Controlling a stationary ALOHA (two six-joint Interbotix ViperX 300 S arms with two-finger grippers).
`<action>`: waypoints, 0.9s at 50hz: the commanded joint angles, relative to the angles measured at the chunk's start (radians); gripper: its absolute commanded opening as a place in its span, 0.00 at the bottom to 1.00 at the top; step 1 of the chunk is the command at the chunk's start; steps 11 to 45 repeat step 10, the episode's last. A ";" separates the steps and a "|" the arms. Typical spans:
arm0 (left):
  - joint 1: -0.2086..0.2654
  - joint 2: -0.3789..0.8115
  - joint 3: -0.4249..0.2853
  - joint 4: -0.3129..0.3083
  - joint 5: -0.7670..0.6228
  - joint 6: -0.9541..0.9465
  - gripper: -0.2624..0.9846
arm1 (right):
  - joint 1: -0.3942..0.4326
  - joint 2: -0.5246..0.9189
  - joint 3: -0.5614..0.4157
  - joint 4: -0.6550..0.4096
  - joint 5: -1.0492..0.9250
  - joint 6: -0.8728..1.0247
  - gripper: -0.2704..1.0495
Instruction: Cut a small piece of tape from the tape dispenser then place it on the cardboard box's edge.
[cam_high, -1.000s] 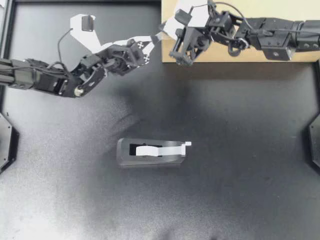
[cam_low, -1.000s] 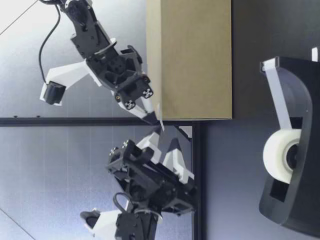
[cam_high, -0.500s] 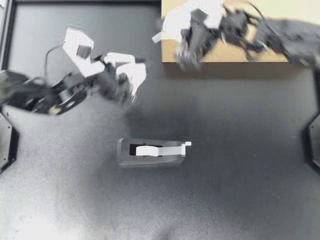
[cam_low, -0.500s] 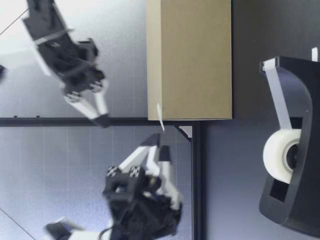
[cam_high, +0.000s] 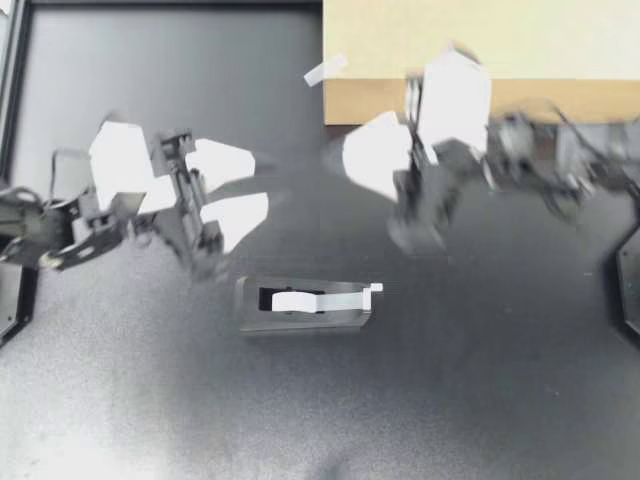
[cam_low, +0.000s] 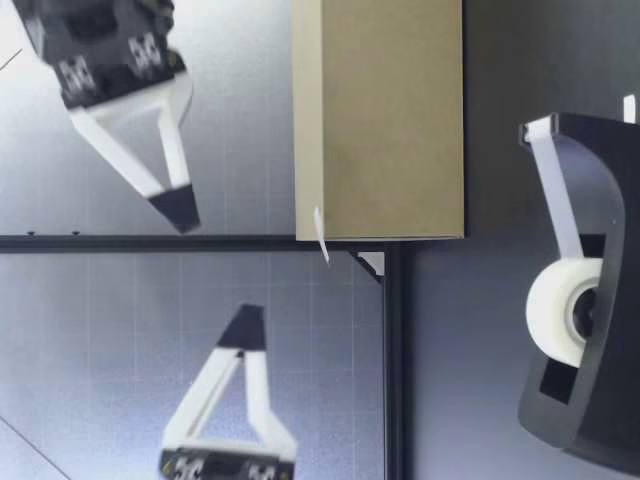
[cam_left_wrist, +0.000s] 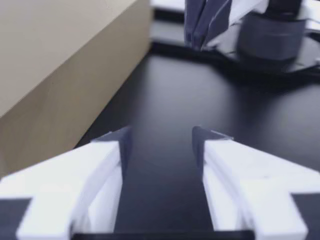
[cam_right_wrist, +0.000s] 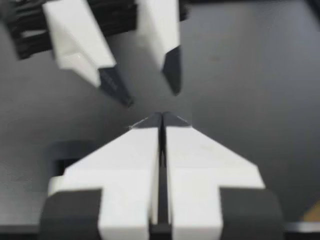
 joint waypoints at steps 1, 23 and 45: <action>-0.023 -0.034 -0.009 0.035 -0.005 0.011 0.54 | 0.035 -0.044 0.011 0.002 -0.046 0.025 0.15; -0.072 -0.054 -0.015 0.115 -0.005 0.006 0.54 | 0.078 -0.078 0.060 0.000 -0.117 0.077 0.15; -0.072 -0.054 -0.015 0.115 -0.005 0.006 0.54 | 0.078 -0.078 0.060 0.000 -0.117 0.077 0.15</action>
